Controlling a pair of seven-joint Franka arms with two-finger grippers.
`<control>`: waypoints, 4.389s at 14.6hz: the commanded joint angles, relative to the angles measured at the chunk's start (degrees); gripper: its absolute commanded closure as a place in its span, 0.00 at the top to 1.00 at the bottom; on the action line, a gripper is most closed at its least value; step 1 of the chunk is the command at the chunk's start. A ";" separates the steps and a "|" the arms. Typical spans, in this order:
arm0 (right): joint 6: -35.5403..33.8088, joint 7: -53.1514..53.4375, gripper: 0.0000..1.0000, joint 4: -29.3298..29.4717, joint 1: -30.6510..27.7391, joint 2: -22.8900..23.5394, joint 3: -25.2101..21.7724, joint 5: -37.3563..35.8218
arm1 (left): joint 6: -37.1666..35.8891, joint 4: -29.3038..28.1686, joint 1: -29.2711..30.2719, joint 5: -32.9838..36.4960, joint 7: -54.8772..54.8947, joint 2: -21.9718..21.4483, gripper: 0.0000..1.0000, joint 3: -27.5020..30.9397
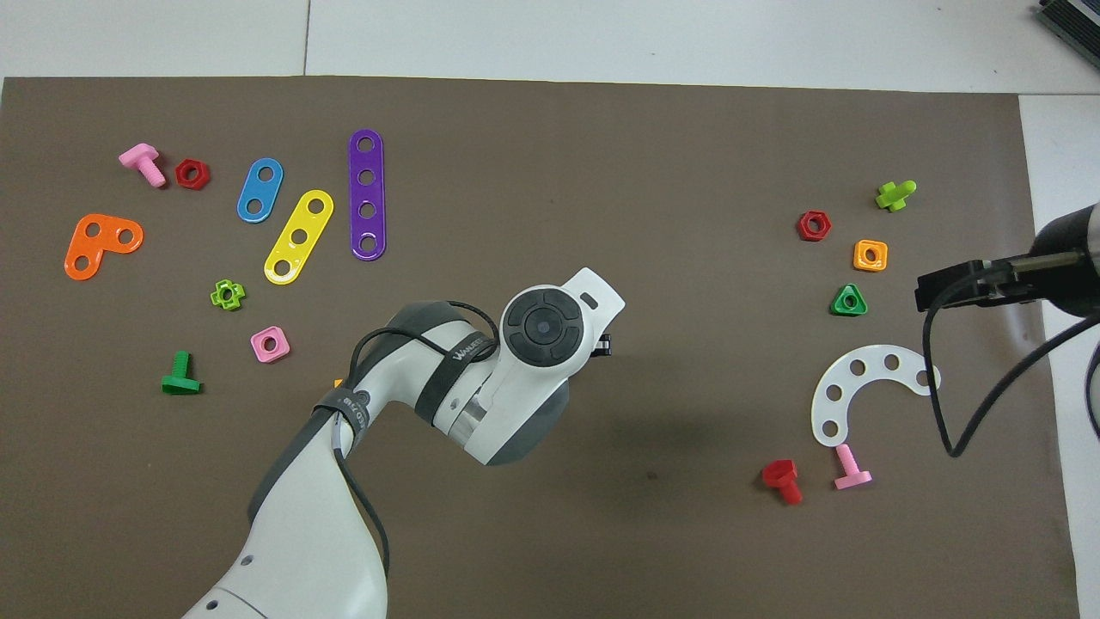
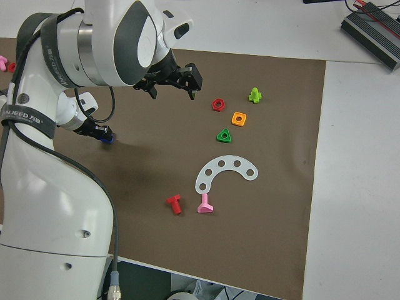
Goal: Unscrew and place screws in storage area
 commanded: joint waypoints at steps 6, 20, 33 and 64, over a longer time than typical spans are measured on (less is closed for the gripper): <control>-0.53 0.16 1.00 -0.51 -0.83 -0.54 -0.04 1.32 | -2.90 1.80 -1.01 1.28 -0.72 -0.67 0.14 1.20; 17.56 17.46 1.00 -11.76 13.39 1.20 0.58 0.62 | -25.67 18.08 16.28 0.76 13.05 1.10 0.09 1.03; 40.51 35.23 0.73 -11.24 29.49 20.55 0.58 -2.81 | -9.85 -7.51 21.57 0.49 30.39 -7.35 1.00 1.03; 43.06 -4.37 0.00 -36.98 6.83 1.31 0.49 -5.10 | -36.22 2.07 42.32 1.28 40.59 -31.78 1.00 1.12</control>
